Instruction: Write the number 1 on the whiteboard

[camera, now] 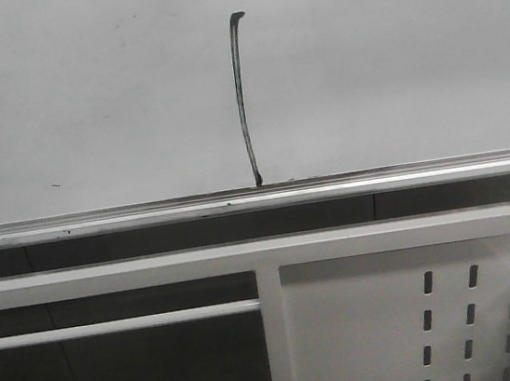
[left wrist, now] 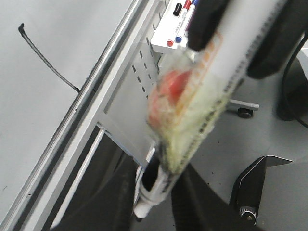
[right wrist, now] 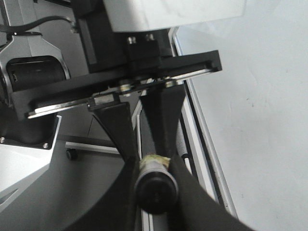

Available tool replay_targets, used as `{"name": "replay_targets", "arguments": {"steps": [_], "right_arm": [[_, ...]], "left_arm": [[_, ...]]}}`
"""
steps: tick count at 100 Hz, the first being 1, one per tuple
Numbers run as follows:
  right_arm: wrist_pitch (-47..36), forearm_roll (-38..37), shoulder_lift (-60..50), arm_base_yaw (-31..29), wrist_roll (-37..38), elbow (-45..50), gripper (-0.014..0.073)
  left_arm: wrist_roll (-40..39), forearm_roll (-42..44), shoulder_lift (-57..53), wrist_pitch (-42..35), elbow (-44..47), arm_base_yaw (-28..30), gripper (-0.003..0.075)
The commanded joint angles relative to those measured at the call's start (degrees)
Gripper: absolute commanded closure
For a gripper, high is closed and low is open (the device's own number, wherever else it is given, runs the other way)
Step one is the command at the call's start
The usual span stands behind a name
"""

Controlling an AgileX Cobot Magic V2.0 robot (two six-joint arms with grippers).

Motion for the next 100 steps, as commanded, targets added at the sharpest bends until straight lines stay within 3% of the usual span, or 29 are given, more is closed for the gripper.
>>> {"name": "replay_targets", "arguments": {"steps": [1, 12, 43, 69, 100], "right_arm": [[-0.63, 1.08, -0.74, -0.08, -0.09, -1.9, 0.0671], [-0.26, 1.08, -0.74, -0.08, -0.09, -1.9, 0.0671], [2.73, 1.08, -0.74, -0.08, -0.09, -1.9, 0.0671], [2.61, 1.08, -0.74, -0.08, -0.09, -1.9, 0.0671], [2.72, 1.08, -0.74, -0.08, -0.09, -1.9, 0.0671]], "left_arm": [[-0.12, 1.09, 0.03, -4.66, -2.19, 0.04, 0.0662], [-0.12, 1.09, 0.03, -4.66, -2.19, 0.04, 0.0741], [-0.12, -1.82, 0.03, -5.16, -2.19, 0.04, 0.0737], [-0.12, -3.0, 0.03, -5.16, -2.19, 0.04, 0.0588], [-0.12, -4.51, 0.03, -5.24, -2.19, 0.04, 0.0554]]}}
